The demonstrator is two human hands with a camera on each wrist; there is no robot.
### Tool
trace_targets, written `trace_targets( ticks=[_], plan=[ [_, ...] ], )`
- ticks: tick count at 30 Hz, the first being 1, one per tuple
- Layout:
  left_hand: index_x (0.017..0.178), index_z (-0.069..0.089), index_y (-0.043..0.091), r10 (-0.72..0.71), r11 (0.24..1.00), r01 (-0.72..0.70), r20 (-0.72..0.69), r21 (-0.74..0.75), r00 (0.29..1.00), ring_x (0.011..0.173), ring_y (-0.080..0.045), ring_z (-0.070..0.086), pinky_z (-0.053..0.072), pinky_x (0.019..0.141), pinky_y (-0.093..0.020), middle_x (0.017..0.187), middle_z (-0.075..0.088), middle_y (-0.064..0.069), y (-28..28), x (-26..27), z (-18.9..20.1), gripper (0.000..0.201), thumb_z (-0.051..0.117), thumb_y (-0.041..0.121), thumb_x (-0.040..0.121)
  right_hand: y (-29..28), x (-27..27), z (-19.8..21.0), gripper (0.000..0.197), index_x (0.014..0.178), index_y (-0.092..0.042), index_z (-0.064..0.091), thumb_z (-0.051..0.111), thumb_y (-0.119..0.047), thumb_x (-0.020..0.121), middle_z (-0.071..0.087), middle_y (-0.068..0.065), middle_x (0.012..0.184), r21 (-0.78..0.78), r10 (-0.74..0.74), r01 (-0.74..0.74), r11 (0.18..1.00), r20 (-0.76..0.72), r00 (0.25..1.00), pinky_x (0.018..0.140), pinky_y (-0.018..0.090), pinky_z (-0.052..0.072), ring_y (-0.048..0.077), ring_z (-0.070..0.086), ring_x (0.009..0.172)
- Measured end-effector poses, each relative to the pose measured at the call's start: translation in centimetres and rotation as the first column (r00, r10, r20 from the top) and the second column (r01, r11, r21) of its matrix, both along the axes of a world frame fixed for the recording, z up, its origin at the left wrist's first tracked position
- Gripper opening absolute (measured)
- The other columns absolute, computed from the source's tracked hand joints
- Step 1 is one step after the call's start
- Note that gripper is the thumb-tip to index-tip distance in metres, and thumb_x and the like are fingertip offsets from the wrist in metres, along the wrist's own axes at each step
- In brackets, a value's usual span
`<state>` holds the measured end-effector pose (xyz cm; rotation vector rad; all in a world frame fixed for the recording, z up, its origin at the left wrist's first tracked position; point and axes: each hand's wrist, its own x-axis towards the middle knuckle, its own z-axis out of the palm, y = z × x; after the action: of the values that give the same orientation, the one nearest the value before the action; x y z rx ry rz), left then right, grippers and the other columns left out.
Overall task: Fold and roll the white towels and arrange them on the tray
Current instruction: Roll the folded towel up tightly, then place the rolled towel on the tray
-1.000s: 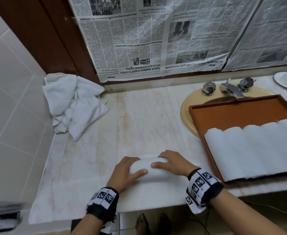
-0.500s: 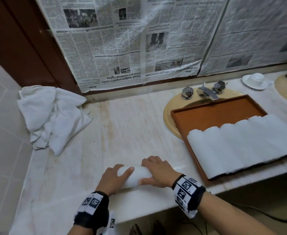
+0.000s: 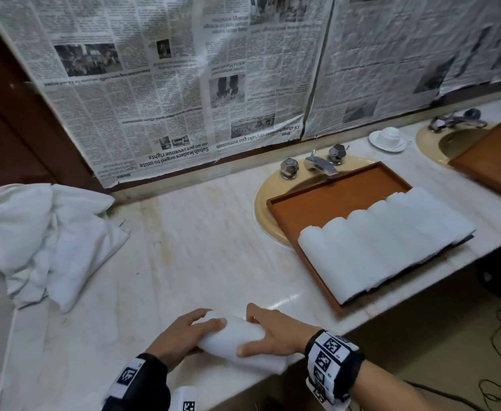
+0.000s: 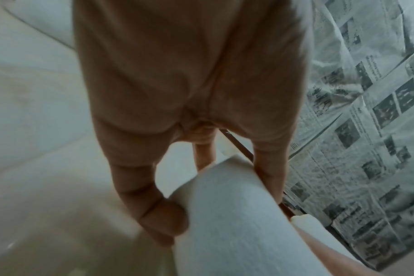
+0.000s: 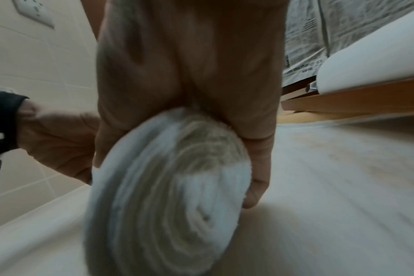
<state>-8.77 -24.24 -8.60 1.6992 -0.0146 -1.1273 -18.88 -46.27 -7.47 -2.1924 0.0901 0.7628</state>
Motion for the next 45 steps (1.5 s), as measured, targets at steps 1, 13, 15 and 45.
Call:
trace_targets(
  ticks=[1, 13, 15, 45],
  plan=[
    [0.116, 0.071, 0.02, -0.012, 1.0, 0.011, -0.028, -0.018, 1.0, 0.107, -0.023, 0.069, 0.053, 0.1, -0.045, 0.114, 0.073, -0.003, 0.0, 0.0, 0.1, 0.057, 0.085, 0.046, 0.068, -0.1, -0.2, 0.2, 0.058, 0.104, -0.028, 0.037, 0.07, -0.066, 0.076, 0.059, 0.005, 0.104, 0.016, -0.016, 0.016, 1.0, -0.015, 1.0, 0.08, 0.041, 0.05, 0.026, 0.059, 0.091],
    [0.101, 0.066, 0.007, 0.166, 0.962, -0.178, -0.077, -0.208, 0.983, 0.091, -0.03, 0.065, 0.053, 0.067, -0.036, 0.1, 0.068, -0.014, -2.6, -0.8, 1.1, 0.049, 0.086, 0.021, 0.058, -1.3, -1.1, 1.8, 0.058, 0.1, -0.037, 0.035, 0.076, -0.064, 0.069, 0.061, 0.004, 0.103, 0.055, -0.107, 0.106, 0.993, 0.014, 0.994, 0.081, 0.04, 0.051, 0.027, 0.061, 0.092],
    [0.1, 0.065, 0.007, 0.184, 0.944, -0.184, -0.027, -0.275, 0.983, 0.086, -0.027, 0.065, 0.05, 0.066, -0.035, 0.098, 0.066, -0.013, -3.4, -0.4, 2.0, 0.048, 0.084, 0.02, 0.058, -2.1, -0.8, 2.8, 0.059, 0.102, -0.037, 0.034, 0.077, -0.062, 0.07, 0.06, -0.001, 0.099, 0.069, -0.125, 0.122, 0.99, 0.051, 0.991, 0.078, 0.037, 0.049, 0.024, 0.059, 0.09],
    [0.101, 0.063, 0.03, 0.194, 0.979, -0.112, 0.61, -0.17, 0.768, 0.094, -0.009, 0.061, 0.048, 0.077, -0.015, 0.106, 0.063, 0.012, -31.0, 9.6, 0.8, 0.028, 0.073, 0.03, 0.075, -33.3, 17.2, 6.8, 0.053, 0.105, -0.046, 0.055, 0.083, -0.036, 0.062, 0.056, -0.01, 0.116, -0.147, 0.073, -0.058, 0.987, 0.099, 0.992, 0.085, 0.048, 0.054, 0.02, 0.056, 0.102]
  ],
)
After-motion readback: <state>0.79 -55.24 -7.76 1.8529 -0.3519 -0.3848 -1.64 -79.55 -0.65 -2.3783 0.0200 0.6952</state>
